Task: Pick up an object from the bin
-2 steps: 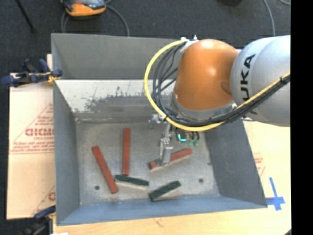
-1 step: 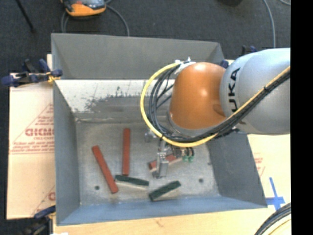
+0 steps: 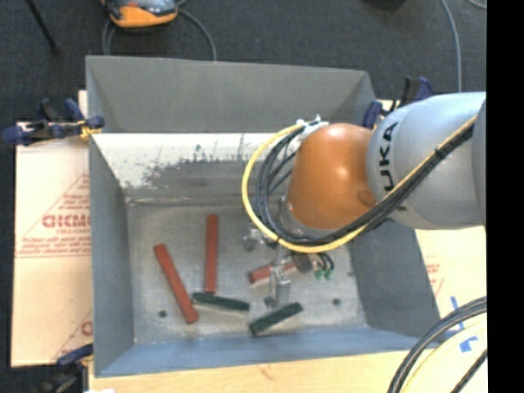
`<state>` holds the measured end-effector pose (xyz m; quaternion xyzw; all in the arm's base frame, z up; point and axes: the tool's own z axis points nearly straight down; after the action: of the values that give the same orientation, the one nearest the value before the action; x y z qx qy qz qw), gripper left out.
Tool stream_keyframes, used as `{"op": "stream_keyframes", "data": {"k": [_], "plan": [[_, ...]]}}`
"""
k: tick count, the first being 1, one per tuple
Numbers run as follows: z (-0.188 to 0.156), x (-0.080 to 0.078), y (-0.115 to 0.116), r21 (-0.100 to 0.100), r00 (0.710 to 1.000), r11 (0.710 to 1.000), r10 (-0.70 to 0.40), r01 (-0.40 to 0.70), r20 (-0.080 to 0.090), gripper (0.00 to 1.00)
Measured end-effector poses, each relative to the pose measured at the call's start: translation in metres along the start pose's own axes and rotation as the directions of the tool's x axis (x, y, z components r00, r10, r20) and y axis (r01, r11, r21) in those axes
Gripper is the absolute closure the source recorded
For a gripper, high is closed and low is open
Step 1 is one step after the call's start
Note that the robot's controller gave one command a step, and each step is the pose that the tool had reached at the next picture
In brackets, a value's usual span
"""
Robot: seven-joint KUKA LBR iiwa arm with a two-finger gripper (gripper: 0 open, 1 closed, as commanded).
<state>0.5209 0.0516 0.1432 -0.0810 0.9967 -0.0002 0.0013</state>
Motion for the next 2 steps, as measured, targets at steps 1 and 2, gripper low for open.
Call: {"op": "stream_keyframes", "data": {"k": [1,2], "plan": [[0.0710,0.0309,-0.0156,-0.002,0.975,0.975,-0.222,0.222,-0.002,1.00],[0.0708,0.0308,-0.0155,-0.002,0.975,0.975,-0.221,0.221,-0.002,1.00]]}}
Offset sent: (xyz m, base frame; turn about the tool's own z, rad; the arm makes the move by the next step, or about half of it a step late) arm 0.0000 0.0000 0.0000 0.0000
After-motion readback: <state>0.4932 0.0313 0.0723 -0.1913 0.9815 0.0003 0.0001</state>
